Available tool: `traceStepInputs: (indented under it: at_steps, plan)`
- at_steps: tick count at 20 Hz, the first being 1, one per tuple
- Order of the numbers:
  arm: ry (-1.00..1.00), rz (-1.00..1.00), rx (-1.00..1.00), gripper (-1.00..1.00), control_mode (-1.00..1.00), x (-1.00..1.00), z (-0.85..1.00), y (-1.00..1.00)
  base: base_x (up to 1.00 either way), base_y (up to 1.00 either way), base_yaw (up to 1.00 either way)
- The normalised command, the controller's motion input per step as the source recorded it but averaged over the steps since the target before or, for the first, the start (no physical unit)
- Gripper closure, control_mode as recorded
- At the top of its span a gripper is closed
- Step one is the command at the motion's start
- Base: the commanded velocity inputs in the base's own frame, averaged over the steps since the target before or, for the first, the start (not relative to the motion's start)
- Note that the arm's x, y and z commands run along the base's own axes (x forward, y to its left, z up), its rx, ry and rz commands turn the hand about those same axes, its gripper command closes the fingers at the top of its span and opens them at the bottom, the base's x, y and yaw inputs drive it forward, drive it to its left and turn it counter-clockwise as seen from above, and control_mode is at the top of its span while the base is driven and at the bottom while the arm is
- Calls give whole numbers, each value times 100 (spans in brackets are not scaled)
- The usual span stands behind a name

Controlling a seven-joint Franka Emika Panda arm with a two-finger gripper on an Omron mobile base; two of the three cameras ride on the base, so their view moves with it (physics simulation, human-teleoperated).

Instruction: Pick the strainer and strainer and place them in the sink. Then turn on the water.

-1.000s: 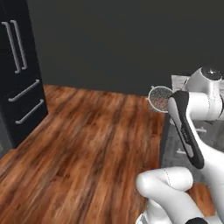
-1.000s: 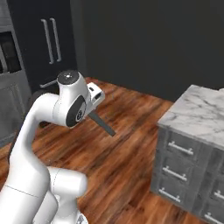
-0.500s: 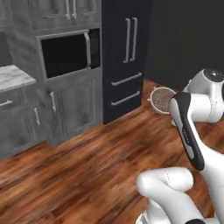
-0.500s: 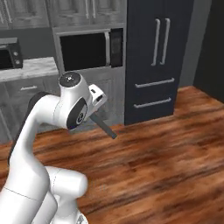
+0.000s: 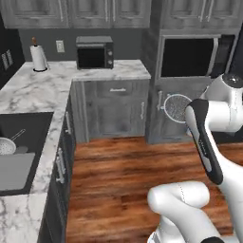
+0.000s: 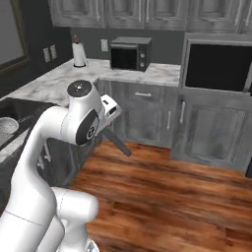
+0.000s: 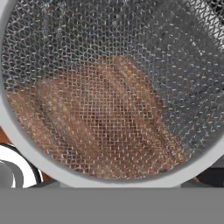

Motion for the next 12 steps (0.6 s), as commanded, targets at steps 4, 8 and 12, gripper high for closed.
traceStepInputs:
  at_steps: [4,8,12]
  plan:
    - [0,0,0,100,100,0,0,0,24,1,98]
    - [0,0,0,100,100,0,0,0,31,0,98]
    - [0,0,0,100,100,0,0,0,37,-19,80]
